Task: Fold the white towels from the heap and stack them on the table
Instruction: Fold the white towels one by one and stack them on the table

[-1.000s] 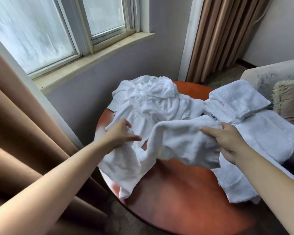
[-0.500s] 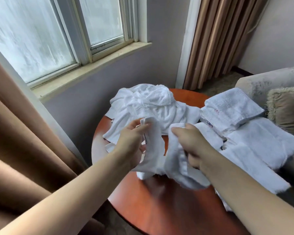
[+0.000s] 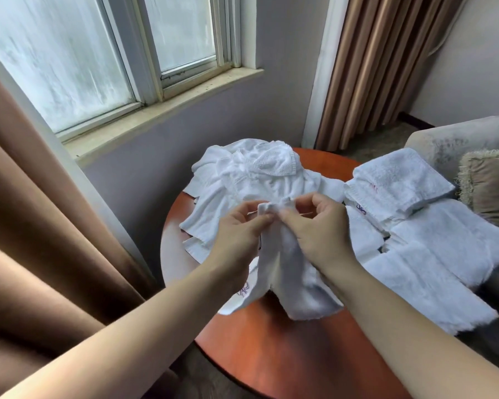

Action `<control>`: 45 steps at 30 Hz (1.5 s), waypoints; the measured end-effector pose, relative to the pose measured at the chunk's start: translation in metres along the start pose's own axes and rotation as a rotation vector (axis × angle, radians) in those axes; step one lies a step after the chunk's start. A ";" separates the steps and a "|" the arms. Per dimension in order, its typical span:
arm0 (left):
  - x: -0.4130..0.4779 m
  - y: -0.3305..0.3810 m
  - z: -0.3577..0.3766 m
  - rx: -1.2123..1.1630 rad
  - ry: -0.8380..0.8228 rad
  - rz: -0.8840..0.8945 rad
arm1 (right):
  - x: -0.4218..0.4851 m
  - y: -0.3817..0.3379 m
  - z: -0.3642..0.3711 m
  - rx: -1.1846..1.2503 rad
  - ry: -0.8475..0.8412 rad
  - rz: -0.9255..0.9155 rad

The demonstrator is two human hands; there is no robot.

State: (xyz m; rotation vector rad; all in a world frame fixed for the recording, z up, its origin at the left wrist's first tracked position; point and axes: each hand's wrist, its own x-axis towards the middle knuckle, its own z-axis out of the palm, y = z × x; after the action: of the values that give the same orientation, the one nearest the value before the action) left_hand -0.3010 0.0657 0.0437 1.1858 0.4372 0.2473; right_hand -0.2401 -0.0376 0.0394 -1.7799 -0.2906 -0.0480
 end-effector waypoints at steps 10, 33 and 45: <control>0.010 -0.007 -0.010 0.063 0.031 0.150 | -0.032 0.013 0.010 -0.083 -0.452 -0.378; 0.024 0.016 -0.086 0.314 -0.291 0.366 | 0.003 0.096 -0.017 -0.432 -0.659 -0.017; 0.067 -0.008 -0.113 0.379 -0.006 -0.105 | 0.046 0.065 -0.040 -0.290 -1.002 0.469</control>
State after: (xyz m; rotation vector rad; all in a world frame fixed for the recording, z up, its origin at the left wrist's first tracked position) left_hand -0.2930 0.1848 -0.0114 1.5284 0.5548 0.0701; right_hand -0.1761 -0.0817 -0.0042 -1.9954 -0.5820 1.2107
